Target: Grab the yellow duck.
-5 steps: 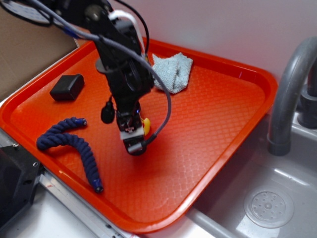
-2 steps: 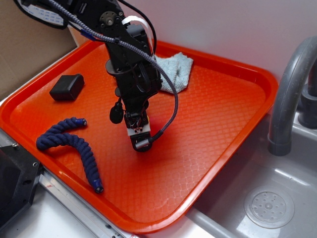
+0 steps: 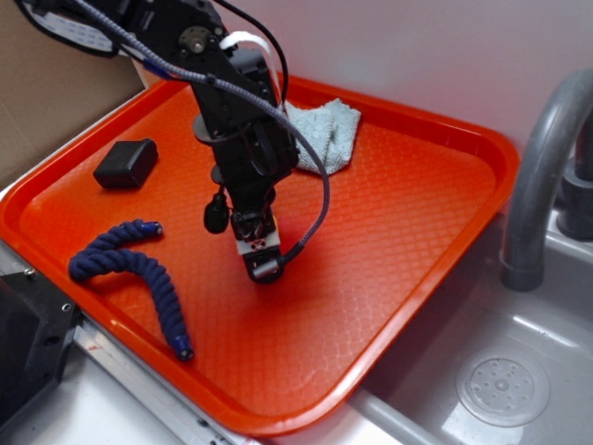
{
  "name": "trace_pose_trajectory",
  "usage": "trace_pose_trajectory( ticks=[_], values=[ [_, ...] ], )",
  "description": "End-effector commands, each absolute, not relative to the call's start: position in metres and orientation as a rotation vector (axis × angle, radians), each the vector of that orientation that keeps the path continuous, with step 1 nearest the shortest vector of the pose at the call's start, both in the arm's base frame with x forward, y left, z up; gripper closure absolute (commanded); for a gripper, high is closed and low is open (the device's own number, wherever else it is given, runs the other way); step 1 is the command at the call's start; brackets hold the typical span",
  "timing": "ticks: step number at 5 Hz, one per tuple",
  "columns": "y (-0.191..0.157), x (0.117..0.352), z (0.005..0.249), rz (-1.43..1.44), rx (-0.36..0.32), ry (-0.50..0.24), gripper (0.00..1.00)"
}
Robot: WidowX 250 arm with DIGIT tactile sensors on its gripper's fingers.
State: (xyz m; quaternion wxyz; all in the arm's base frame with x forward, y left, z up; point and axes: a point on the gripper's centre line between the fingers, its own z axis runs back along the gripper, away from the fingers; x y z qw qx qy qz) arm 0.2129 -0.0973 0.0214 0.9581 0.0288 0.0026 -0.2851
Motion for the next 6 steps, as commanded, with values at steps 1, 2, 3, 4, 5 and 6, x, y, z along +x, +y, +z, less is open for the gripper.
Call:
trace_pose_trajectory(
  ticks=[1, 2, 3, 4, 5, 6],
  values=[
    [-0.079, 0.22, 0.09, -0.344, 0.147, -0.087, 1.0],
    [-0.07, 0.217, 0.126, -0.225, 0.213, -0.13, 1.0],
    [-0.059, 0.204, 0.163, -0.083, 0.125, -0.18, 1.0],
    [-0.047, 0.2, 0.184, -0.039, -0.02, -0.196, 1.0],
    [-0.044, 0.201, 0.188, -0.045, -0.05, -0.209, 1.0],
    [-0.047, 0.199, 0.185, -0.053, -0.029, -0.211, 1.0]
  ],
)
